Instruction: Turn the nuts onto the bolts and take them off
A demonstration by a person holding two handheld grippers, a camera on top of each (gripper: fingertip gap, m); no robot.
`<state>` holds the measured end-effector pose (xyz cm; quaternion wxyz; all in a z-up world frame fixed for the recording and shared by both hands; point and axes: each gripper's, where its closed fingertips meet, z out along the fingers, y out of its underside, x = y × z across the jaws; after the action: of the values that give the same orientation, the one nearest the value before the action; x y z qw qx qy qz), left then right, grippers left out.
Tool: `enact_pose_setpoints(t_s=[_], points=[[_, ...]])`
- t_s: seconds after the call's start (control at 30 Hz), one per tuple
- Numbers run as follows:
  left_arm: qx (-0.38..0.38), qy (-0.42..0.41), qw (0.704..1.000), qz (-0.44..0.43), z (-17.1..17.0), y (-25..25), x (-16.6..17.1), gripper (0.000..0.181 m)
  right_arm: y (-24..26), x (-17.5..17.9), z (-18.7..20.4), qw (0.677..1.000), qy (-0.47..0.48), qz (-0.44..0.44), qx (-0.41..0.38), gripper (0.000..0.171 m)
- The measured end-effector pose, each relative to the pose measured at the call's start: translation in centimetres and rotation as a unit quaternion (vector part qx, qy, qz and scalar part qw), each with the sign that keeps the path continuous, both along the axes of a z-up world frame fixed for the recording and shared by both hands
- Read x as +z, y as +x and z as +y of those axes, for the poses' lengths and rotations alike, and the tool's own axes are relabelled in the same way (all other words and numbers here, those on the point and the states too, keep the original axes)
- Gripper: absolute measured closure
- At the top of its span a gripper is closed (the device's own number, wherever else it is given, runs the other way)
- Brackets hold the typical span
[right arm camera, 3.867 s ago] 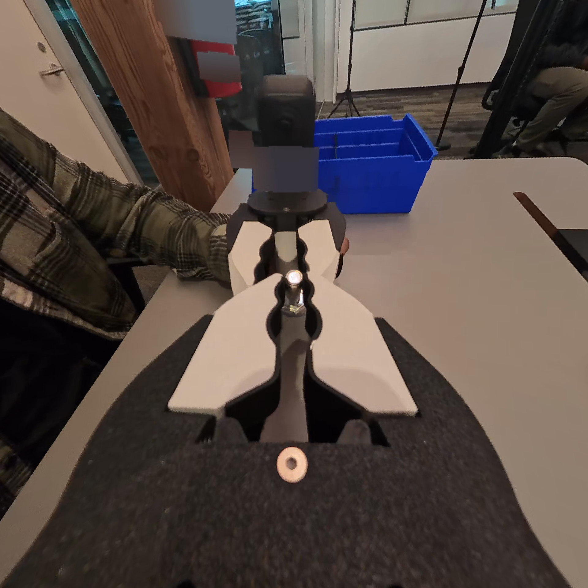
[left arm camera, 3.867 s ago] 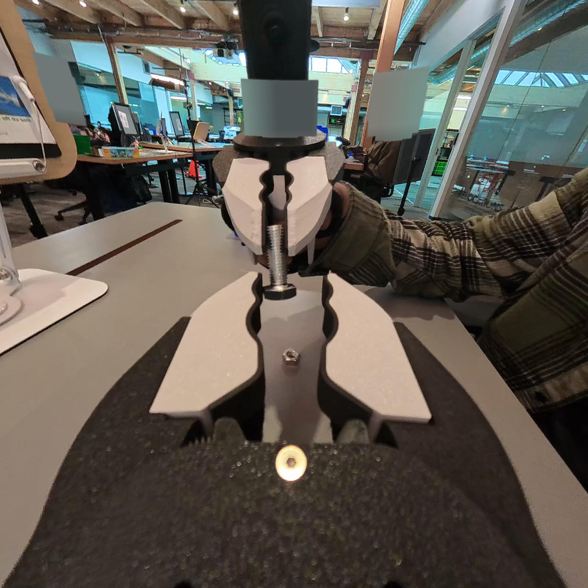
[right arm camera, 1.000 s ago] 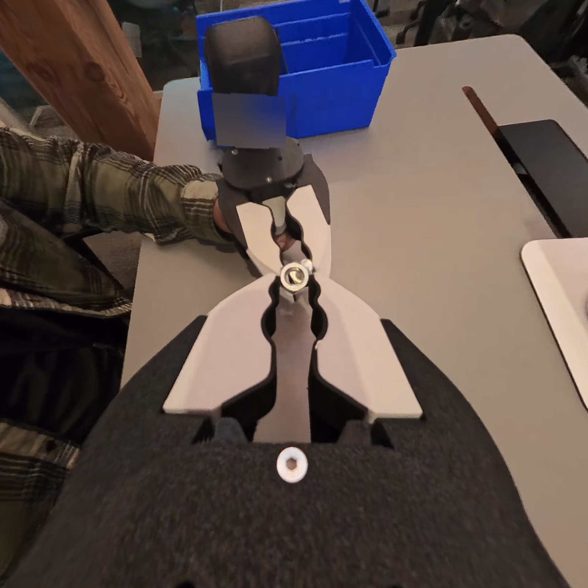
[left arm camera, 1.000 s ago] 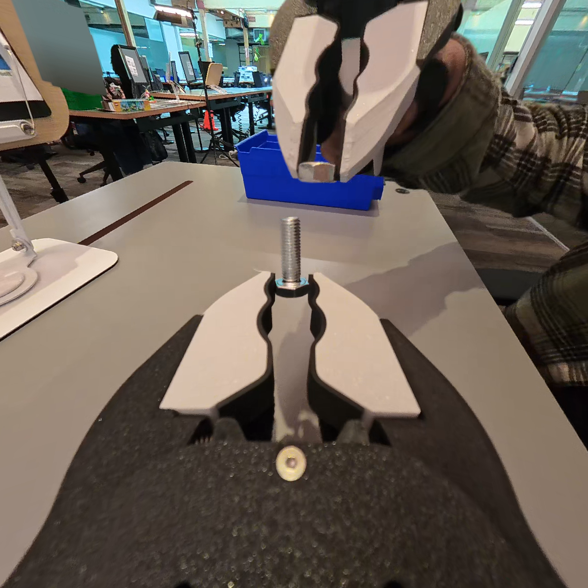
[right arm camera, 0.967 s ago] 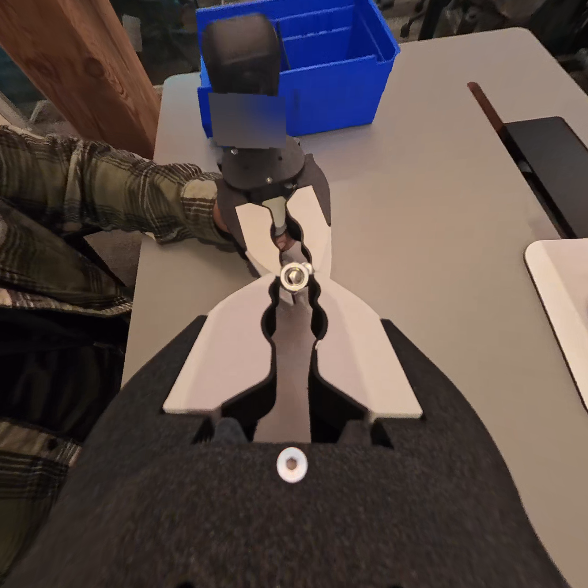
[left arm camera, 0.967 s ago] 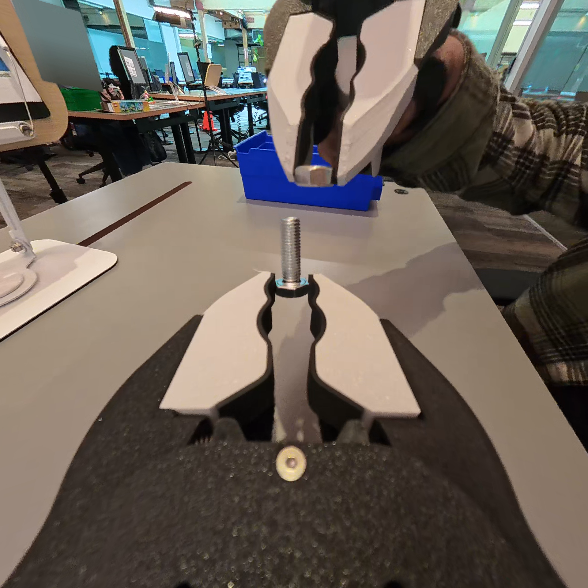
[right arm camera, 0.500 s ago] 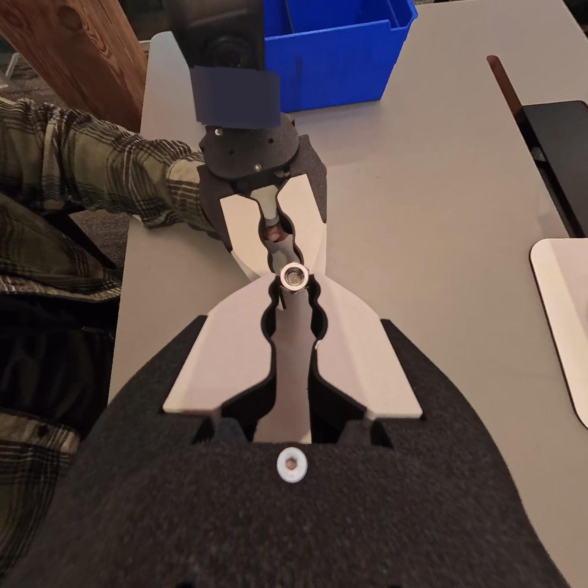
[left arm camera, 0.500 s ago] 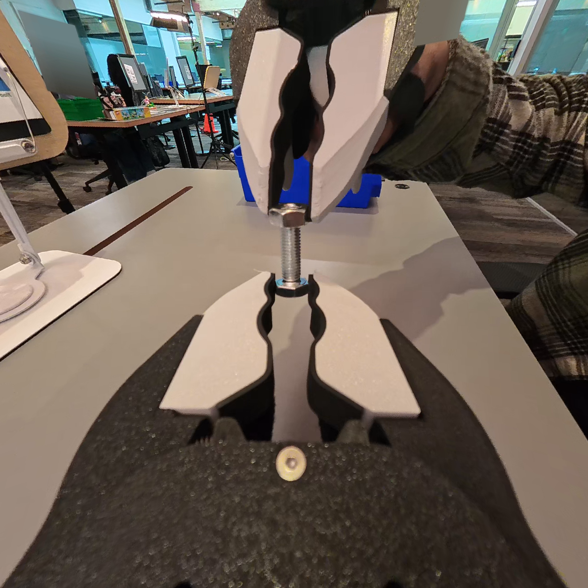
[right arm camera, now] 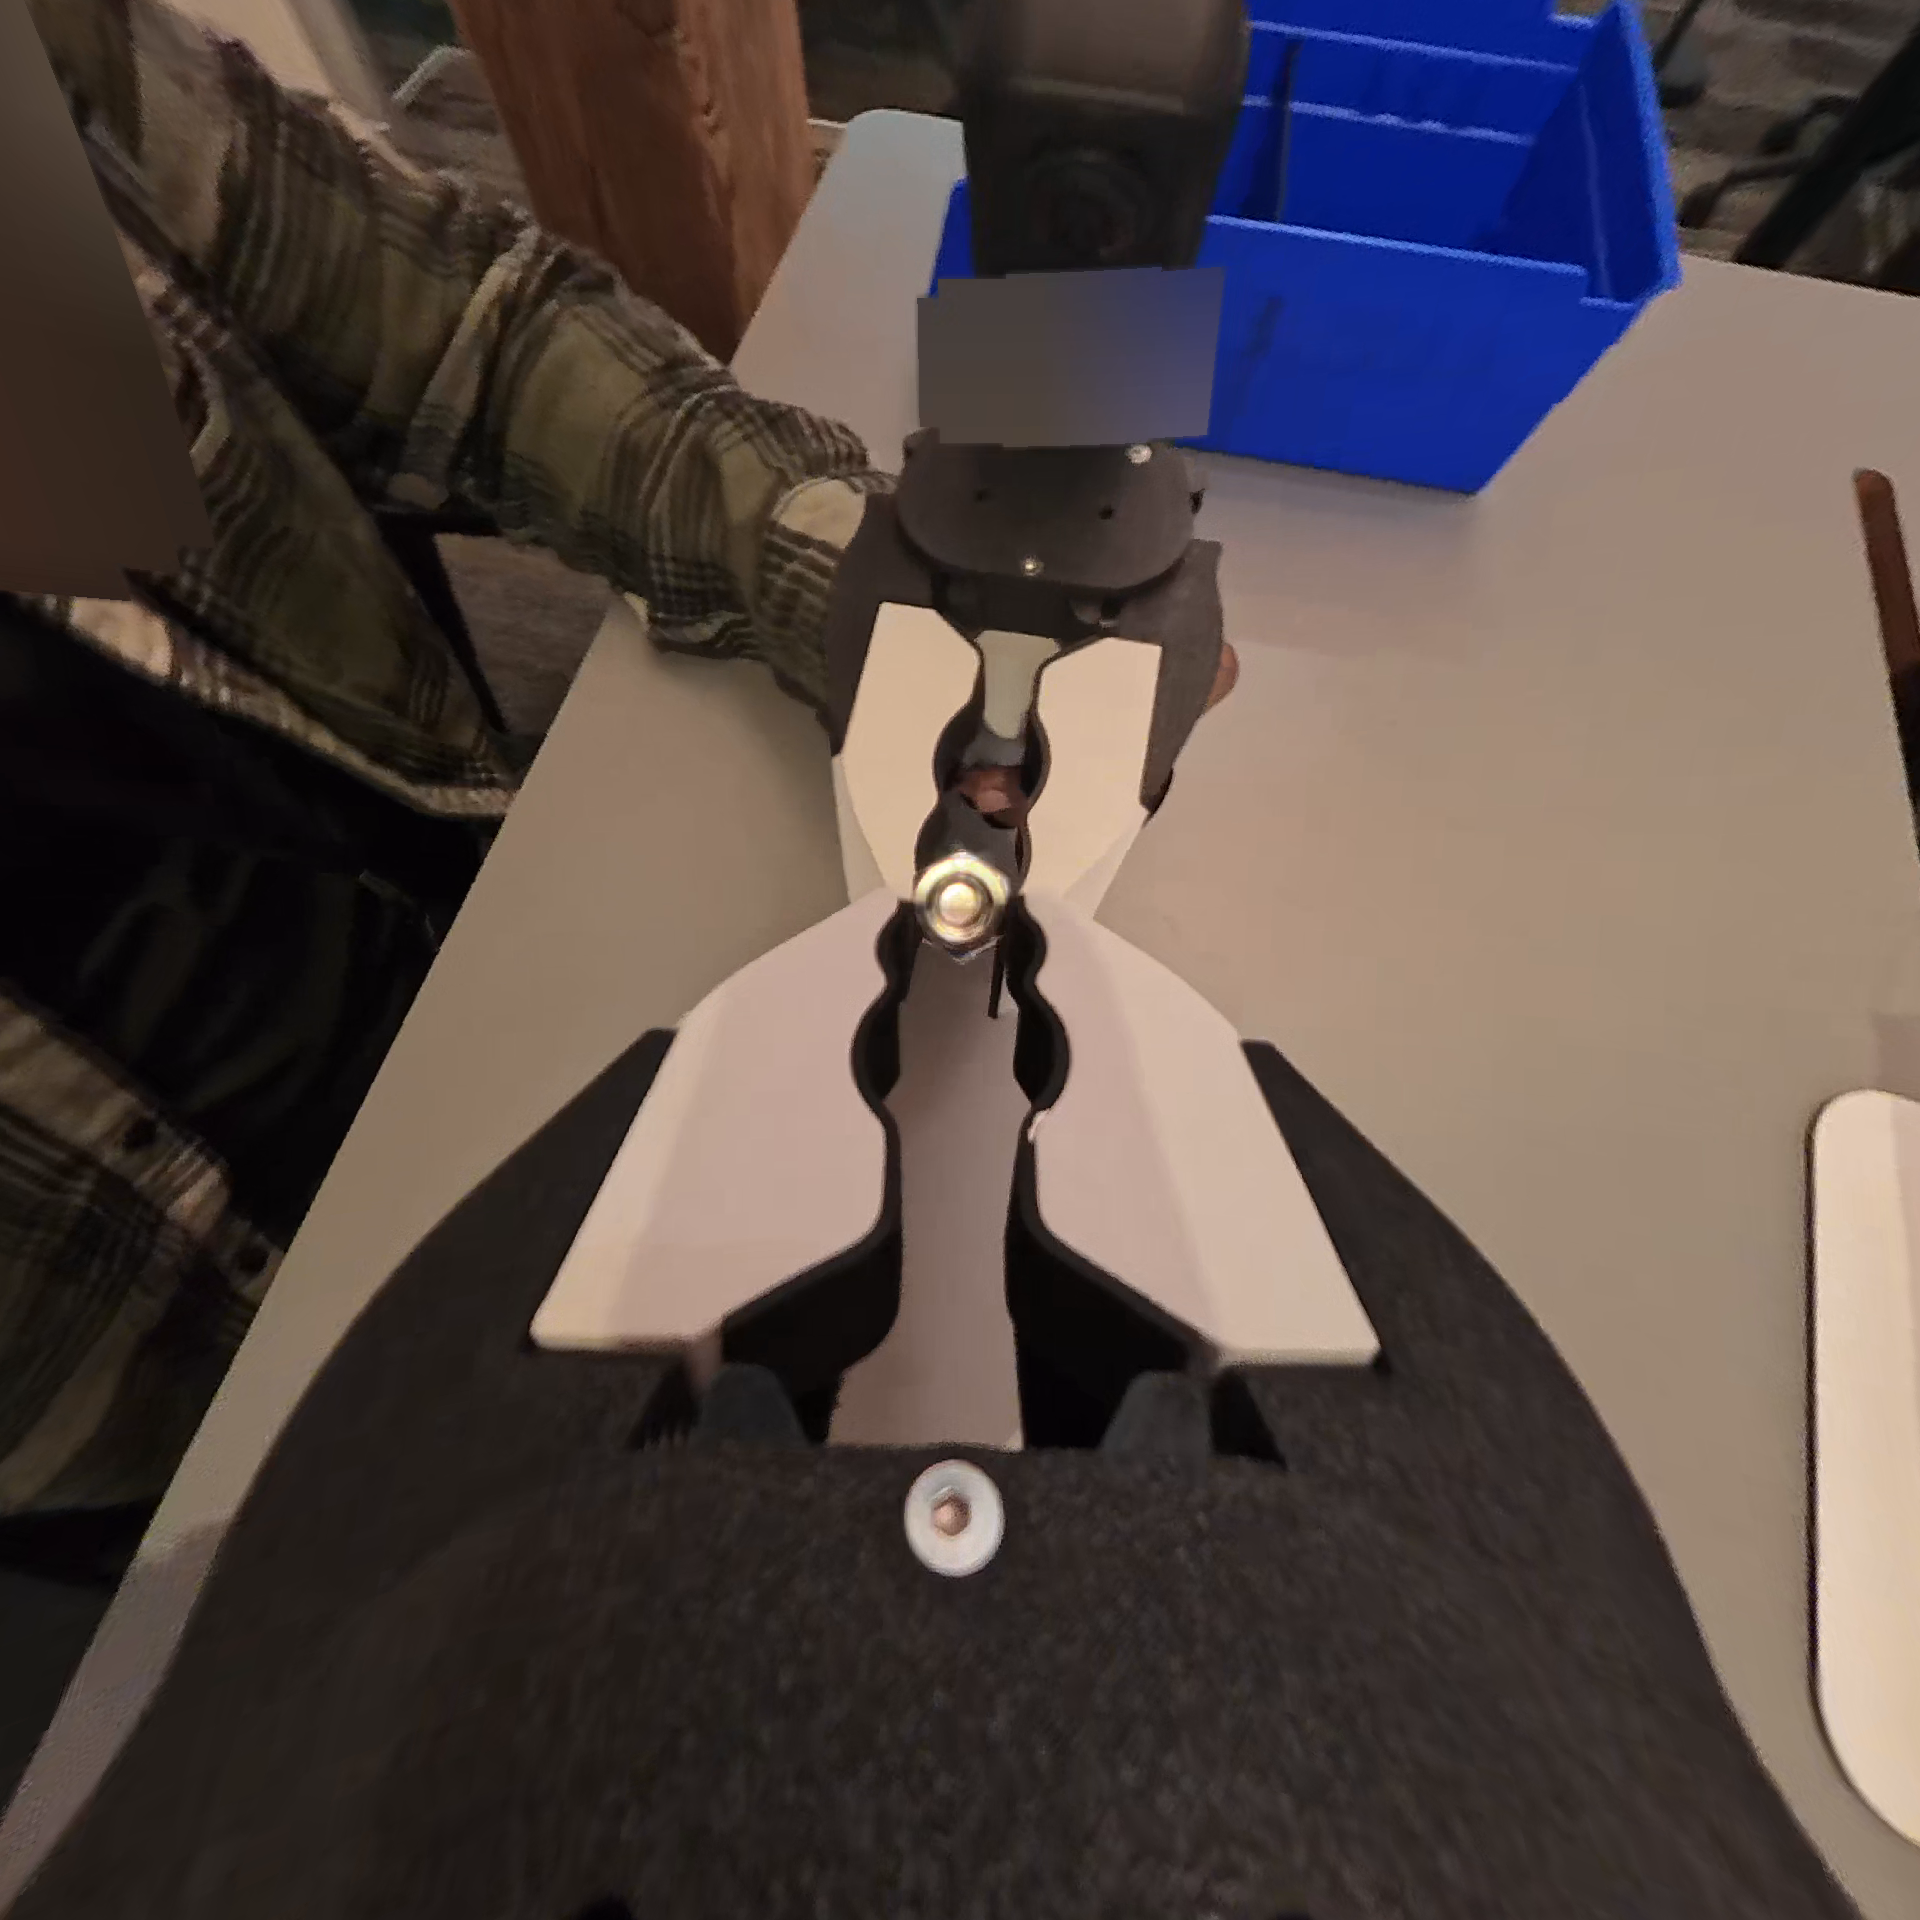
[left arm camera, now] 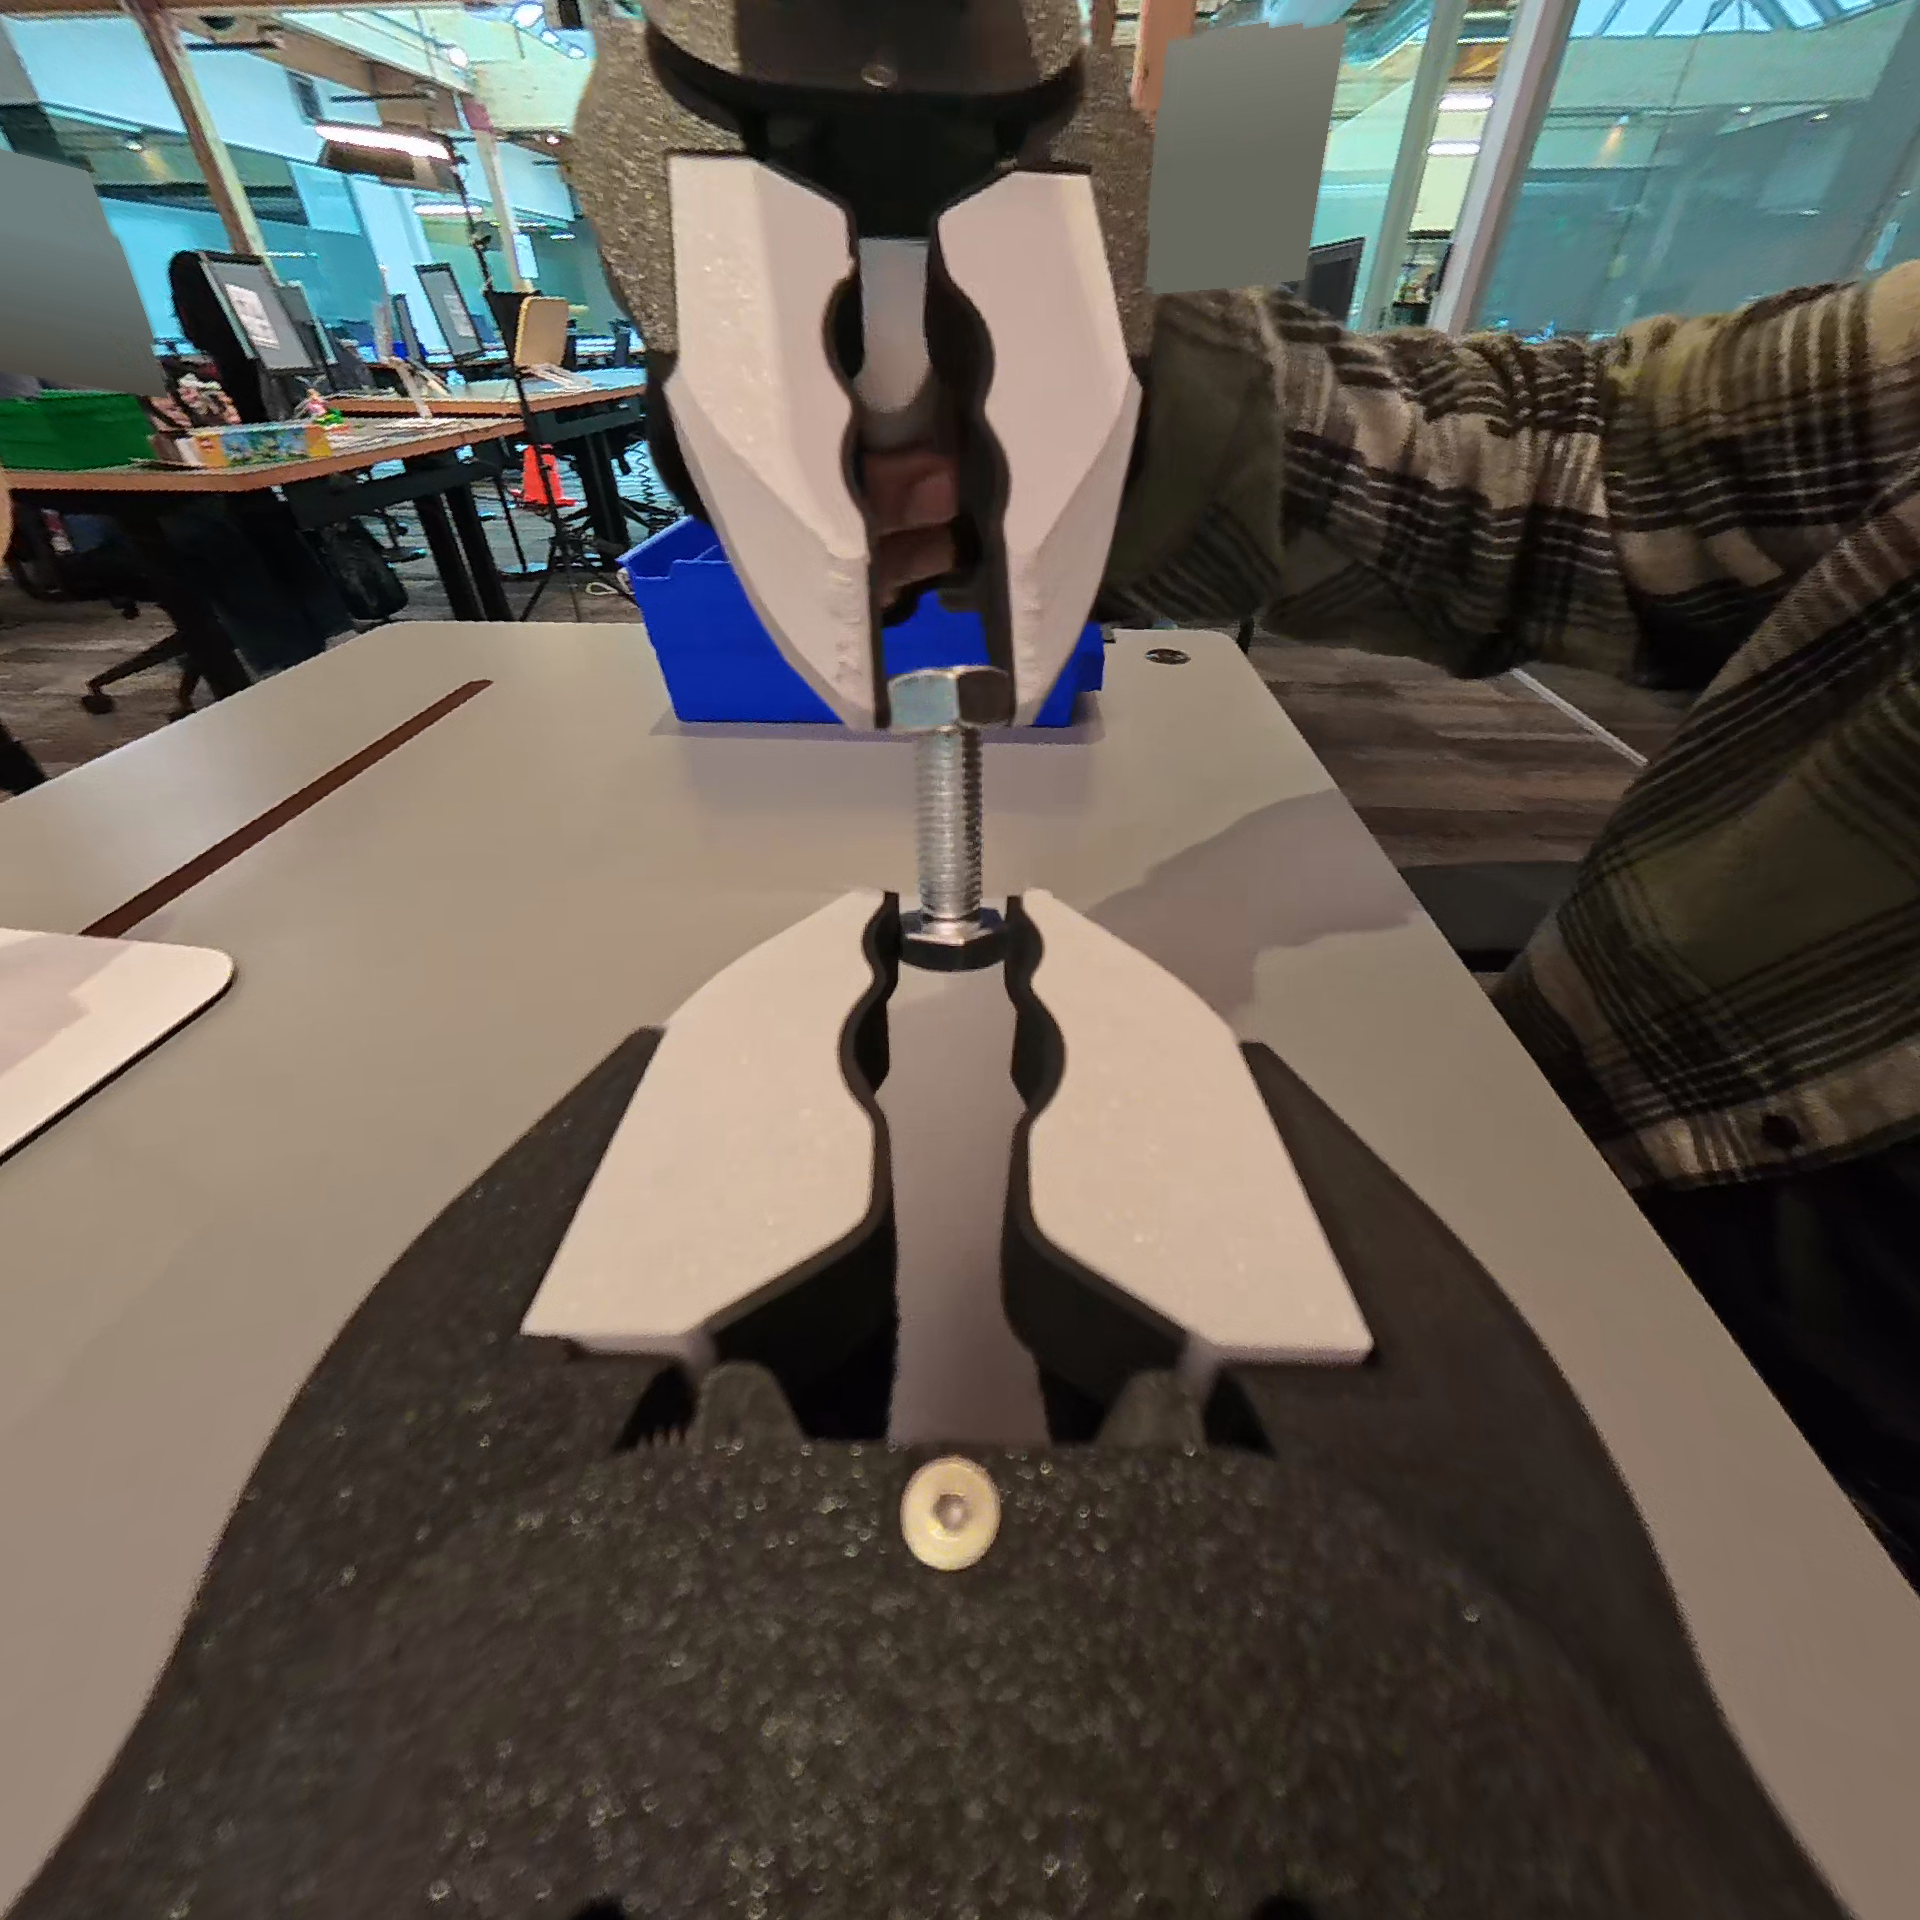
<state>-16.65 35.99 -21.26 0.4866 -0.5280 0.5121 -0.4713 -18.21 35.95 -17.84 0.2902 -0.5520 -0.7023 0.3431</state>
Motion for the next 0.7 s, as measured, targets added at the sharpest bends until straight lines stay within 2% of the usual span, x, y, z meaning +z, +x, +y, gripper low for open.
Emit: enact_pose_setpoints(t_s=[0.17,0.4,0.7], points=[[-0.017,-0.003,1.0,0.006,-0.6,0.3,-0.2,0.162,0.3,-0.2,-0.4,0.998,0.002,-0.03,0.051,0.154],[-0.022,-0.011,0.999,0.045,-0.8,0.9,-1.5,0.162,1.1,-1.5,-0.5,0.987,0.027,-0.142,0.077,0.154],[-0.019,-0.012,0.998,0.062,-0.7,1.0,-2.0,0.162,1.2,-1.9,-0.4,0.98,0.043,-0.177,0.081,0.154]])
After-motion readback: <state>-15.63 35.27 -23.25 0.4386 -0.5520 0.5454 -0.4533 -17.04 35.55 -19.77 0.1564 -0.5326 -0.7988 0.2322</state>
